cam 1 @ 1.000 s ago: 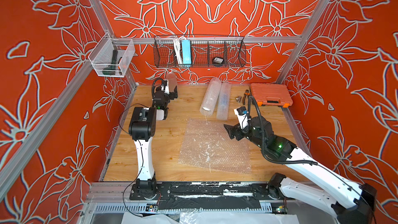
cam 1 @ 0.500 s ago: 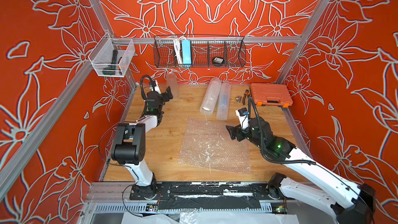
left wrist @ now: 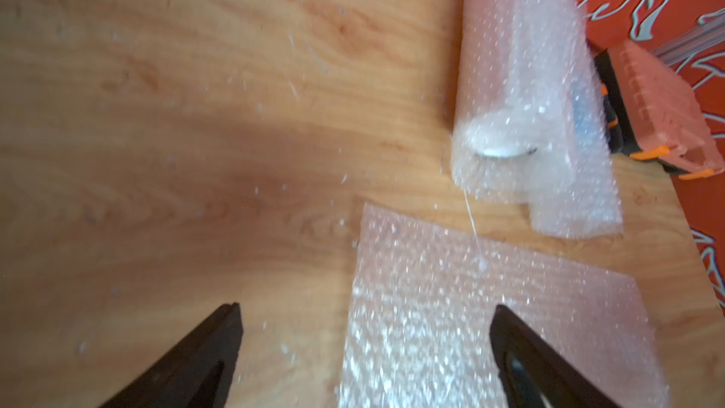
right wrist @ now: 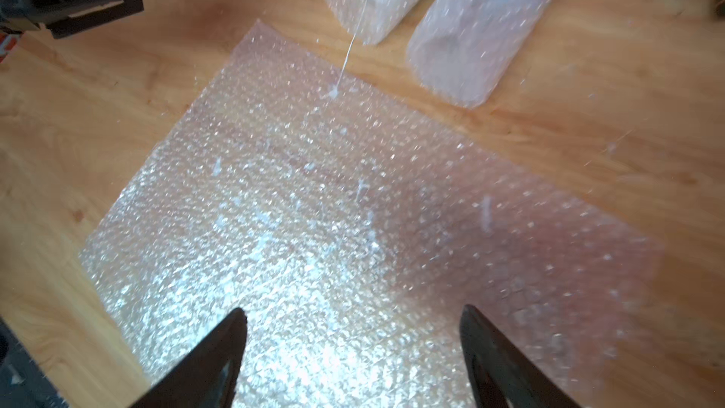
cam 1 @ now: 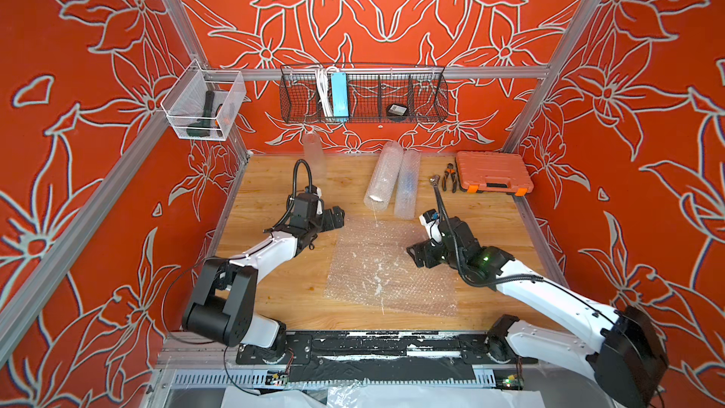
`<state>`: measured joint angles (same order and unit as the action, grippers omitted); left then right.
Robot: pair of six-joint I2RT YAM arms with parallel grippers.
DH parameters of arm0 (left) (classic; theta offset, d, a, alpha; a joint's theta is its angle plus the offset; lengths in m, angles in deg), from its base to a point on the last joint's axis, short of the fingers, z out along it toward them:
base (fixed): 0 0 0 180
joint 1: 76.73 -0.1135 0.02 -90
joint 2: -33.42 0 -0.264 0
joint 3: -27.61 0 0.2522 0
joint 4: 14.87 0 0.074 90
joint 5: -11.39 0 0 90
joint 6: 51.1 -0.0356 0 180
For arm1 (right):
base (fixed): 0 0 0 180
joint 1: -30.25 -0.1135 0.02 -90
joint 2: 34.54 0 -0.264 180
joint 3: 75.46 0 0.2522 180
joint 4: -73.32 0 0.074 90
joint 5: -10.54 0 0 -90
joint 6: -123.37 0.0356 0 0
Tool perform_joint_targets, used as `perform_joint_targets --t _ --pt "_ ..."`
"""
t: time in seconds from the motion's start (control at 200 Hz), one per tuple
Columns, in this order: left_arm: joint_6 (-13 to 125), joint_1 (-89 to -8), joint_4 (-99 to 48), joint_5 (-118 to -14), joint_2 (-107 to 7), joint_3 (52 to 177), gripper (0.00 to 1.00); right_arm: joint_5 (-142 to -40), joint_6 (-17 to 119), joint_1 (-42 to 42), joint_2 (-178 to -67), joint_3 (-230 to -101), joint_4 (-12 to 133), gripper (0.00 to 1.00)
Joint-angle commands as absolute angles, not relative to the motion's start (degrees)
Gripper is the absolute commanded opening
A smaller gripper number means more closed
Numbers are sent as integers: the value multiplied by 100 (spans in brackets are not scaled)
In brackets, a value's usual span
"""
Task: Unwrap the vase from the bubble wrap
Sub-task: Place the vase at the center of the board, then move the bubble wrap to the center of the board.
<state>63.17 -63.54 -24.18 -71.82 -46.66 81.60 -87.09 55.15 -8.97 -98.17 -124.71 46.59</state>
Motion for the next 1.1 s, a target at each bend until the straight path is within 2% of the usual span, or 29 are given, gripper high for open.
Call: perform_joint_targets --t 0.0,0.095,0.23,0.616,0.861,1.091 --pt "6465 -6272 -2923 -7169 -4316 8056 95 -9566 6068 -886 -10225 -12200 5037 80" --pt "6495 -6249 -3088 -7206 -4230 7869 91 -9762 6199 -894 -10615 -12246 5112 76" --pt "6543 -6215 -3212 -7124 -4235 7604 86 -9531 6178 -894 -10792 -12414 4958 76" --pt "6692 -5476 -3212 -6492 -4291 7134 84 -8793 5943 -895 -10292 -12821 4144 78" --pt "7061 -4916 -2878 -6016 -4351 6855 73 -8702 5851 -888 -10051 -13009 3900 79" --pt "7719 -4269 -2215 -5867 -4413 6636 71 -8649 5816 -886 -9949 -13054 3803 79"
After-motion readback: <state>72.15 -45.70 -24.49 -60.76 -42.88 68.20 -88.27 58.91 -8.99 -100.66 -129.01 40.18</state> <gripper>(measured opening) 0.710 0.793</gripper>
